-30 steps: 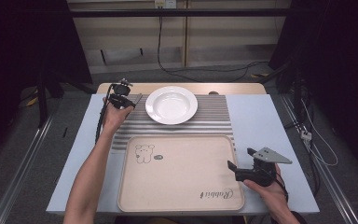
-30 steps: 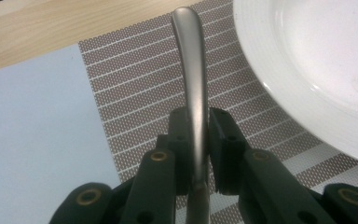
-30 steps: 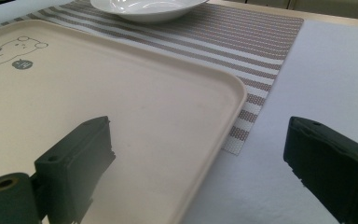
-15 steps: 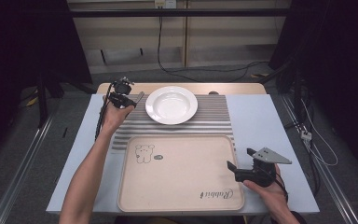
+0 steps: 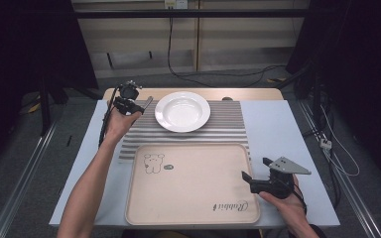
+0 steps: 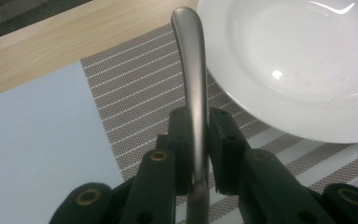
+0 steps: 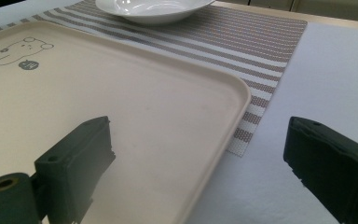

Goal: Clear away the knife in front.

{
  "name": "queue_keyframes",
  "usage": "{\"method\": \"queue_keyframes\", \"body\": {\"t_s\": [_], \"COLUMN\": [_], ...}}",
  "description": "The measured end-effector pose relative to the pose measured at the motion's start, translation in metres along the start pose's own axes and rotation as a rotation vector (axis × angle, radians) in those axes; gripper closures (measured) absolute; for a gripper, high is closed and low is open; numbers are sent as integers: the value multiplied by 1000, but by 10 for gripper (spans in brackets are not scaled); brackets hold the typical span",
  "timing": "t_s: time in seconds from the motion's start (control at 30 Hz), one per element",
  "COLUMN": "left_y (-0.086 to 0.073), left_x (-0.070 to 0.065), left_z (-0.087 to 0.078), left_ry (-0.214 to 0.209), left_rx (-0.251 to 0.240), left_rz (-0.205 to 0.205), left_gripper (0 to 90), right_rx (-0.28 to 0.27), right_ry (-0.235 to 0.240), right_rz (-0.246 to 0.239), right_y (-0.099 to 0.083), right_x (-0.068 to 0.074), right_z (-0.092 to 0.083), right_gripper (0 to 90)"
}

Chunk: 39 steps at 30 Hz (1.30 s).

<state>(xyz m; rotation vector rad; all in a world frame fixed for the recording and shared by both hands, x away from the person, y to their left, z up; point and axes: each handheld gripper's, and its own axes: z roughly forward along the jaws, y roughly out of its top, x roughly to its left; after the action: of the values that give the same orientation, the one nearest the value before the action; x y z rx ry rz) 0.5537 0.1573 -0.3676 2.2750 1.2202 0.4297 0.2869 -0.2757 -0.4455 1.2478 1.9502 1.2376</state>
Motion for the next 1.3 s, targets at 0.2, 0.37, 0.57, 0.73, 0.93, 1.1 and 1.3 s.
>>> {"method": "queue_keyframes", "body": {"t_s": [0.2, 0.37, 0.57, 0.73, 0.93, 1.1, 1.3], "left_y": [-5, -10, -15, -19, -27, -30, -35], "left_x": [-5, -8, -15, -25, -40, -48, -59], "left_z": [-7, -8, -11, -14, -15, -27, -36], "left_ry": [-24, -42, -62, -61, -73, -73, -66], "left_rx": [-15, -26, -26, -28, -24, -23, -37], "left_rz": [1, -11, 3, 25, 45, 29, 44], "left_gripper": [799, 800, 799, 799, 799, 799, 799], "right_rx": [0, 4, 3, 3, 4, 5, 5], "right_ry": [0, -2, -1, 0, 1, 1, 4], "right_rz": [-3, -1, 1, -4, -6, -9, -11], "right_y": [0, 0, 1, 1, 0, 1, 1], "right_x": [0, 0, 1, 0, 1, 1, 1], "right_z": [0, 1, 1, 1, 0, 0, 1], "right_gripper": [84, 84, 84, 84, 84, 84, 84]}}
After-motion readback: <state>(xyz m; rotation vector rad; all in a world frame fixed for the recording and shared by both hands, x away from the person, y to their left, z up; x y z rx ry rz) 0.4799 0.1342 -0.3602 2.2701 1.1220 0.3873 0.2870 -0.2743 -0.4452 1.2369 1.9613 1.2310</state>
